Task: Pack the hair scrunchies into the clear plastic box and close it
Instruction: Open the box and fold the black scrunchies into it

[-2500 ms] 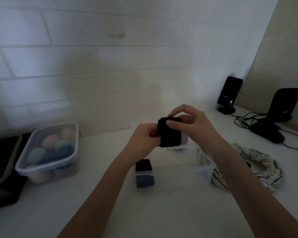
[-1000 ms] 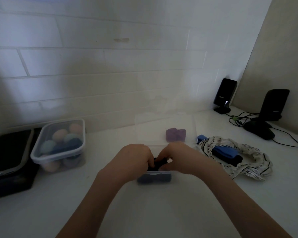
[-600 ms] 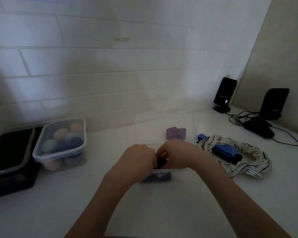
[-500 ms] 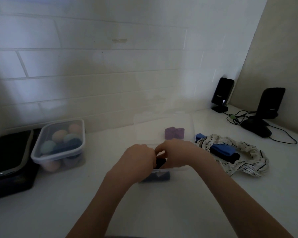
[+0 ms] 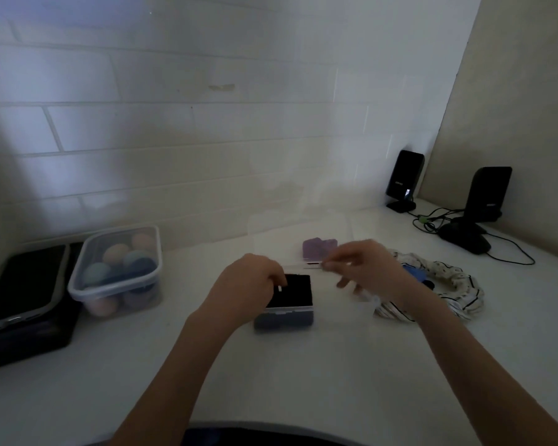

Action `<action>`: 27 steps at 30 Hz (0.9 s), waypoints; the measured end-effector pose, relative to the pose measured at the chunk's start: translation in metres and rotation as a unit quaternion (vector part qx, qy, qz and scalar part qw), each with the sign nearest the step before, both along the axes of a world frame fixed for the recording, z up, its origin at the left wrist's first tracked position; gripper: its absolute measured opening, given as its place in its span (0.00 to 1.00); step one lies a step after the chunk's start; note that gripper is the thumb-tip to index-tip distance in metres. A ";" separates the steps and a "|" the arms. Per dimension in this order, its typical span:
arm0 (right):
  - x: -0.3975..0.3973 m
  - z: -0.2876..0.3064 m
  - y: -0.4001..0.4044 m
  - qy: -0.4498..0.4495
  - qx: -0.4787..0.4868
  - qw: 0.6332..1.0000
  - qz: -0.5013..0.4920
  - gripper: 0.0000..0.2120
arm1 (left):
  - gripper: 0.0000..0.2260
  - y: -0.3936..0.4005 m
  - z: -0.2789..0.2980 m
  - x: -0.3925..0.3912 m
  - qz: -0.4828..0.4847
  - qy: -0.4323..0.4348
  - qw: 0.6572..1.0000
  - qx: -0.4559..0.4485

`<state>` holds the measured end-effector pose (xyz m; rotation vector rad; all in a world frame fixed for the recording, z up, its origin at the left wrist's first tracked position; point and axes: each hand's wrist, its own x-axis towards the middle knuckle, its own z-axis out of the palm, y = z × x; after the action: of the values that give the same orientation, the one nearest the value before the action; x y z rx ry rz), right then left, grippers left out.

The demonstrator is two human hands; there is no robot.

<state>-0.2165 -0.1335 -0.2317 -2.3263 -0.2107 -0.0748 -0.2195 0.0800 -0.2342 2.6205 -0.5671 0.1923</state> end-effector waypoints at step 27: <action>-0.020 -0.020 -0.075 -0.098 -0.085 0.949 -0.288 0.11 | 0.15 -0.019 -0.016 -0.002 -0.059 -0.087 0.980 -0.167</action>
<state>-0.2366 -0.2090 -0.2521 -2.4804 0.3868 -0.5988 -0.2215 0.0606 -0.2499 2.2506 -0.6838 0.4430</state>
